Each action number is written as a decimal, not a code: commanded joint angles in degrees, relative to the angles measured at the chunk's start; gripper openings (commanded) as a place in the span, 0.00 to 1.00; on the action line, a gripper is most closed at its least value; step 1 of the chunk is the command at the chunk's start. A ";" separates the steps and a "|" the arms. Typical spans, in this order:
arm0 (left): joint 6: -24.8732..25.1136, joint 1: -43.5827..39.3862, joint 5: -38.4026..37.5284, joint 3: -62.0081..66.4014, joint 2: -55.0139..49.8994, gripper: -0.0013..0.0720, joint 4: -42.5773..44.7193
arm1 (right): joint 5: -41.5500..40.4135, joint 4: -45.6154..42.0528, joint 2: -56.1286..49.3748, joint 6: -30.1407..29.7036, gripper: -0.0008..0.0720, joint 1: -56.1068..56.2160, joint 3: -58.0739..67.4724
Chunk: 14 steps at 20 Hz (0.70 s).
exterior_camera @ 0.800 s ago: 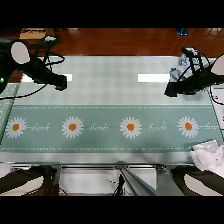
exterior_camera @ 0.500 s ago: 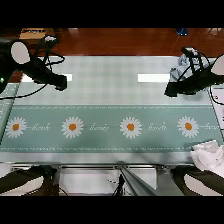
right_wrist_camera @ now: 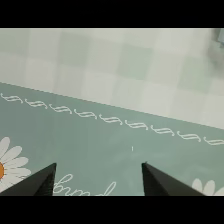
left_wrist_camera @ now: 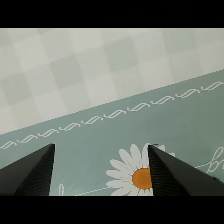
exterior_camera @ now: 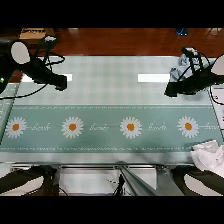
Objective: Fold the shirts.
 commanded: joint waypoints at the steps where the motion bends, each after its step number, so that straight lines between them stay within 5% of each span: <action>1: 0.00 -0.04 0.07 0.02 -0.17 0.98 0.00 | -0.11 0.11 -0.02 0.20 0.84 0.07 0.07; 7: 0.07 -0.09 1.51 0.02 -2.23 0.98 -0.39 | -11.45 -0.02 -0.02 1.03 0.81 -0.11 0.07; 11: 0.02 0.02 2.38 0.04 -3.39 0.98 -0.33 | -30.01 -19.61 -1.07 24.06 0.81 -6.40 0.09; 14: -1.14 -0.28 1.66 0.04 -3.41 0.98 -0.48 | -35.80 -19.98 -5.57 31.08 0.81 -15.76 0.09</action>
